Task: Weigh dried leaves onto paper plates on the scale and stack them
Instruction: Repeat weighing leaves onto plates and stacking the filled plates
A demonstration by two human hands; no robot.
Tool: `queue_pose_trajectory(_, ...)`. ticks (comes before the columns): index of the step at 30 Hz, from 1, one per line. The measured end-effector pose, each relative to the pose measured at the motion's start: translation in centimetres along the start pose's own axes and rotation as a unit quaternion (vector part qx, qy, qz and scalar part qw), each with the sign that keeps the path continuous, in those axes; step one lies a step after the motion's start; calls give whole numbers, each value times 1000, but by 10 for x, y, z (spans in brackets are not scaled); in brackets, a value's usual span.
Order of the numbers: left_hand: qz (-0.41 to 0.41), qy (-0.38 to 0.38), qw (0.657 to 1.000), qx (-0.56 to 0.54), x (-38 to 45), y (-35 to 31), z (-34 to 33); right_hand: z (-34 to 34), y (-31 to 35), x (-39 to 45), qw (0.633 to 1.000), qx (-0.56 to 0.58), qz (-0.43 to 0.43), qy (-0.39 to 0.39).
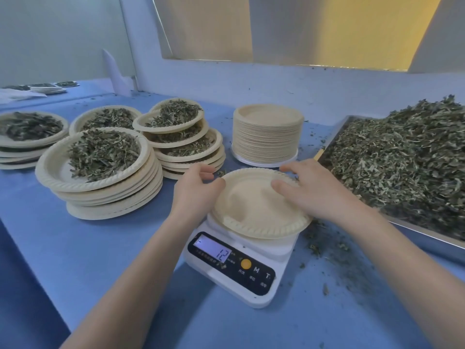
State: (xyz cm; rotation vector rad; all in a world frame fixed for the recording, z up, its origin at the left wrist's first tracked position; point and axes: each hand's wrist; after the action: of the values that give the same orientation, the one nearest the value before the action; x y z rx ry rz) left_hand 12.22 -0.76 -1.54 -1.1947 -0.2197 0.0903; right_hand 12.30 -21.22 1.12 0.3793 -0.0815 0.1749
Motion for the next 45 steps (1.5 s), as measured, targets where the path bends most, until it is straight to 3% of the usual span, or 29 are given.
queue_pose_trajectory(4,16,0,998,-66,-3,9,5,-1,-4,1,1000,11,-3,-11)
queue_pose_trajectory(13,24,9,997,-71,-7,19,10,-2,-10,3,1000,24,-1,-5)
queue_pose_trajectory(16,-80,-60,995,19,-11,13,5,1,-12,5,999,35,6,-6)
queue_pose_trajectory(19,-278,-101,934,202,-11,-21,-8,10,-17,5,998,61,18,-25)
queue_pose_trajectory(21,-331,-2,913,241,-5,-54,-29,20,-23,3,995,81,28,-41)
queue_pose_trajectory(24,-300,175,898,270,5,-94,-79,37,-38,2,996,66,35,-49)
queue_pose_trajectory(26,-307,238,870,305,10,-111,-116,49,-58,2,998,23,35,-42)
queue_pose_trajectory(31,-282,311,829,370,32,-123,-191,66,-125,9,995,-62,-72,32)
queue_pose_trajectory(36,-152,368,824,403,61,-110,-234,69,-176,27,984,-119,-123,58)
queue_pose_trajectory(40,-138,386,855,319,65,-107,-253,59,-188,40,988,-96,-101,69)
queue_pose_trajectory(45,-73,464,835,287,72,-120,-245,79,-193,32,996,-28,-46,72)
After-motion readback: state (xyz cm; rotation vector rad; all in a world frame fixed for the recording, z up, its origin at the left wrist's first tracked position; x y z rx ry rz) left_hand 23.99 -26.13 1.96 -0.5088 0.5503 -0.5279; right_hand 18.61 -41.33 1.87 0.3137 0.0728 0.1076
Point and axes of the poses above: each hand's wrist, its own x-axis towards the middle knuckle, its own z-axis out of the back of the hand, y = z × x, and after that the axes turned 4 degrees about y, right-handed
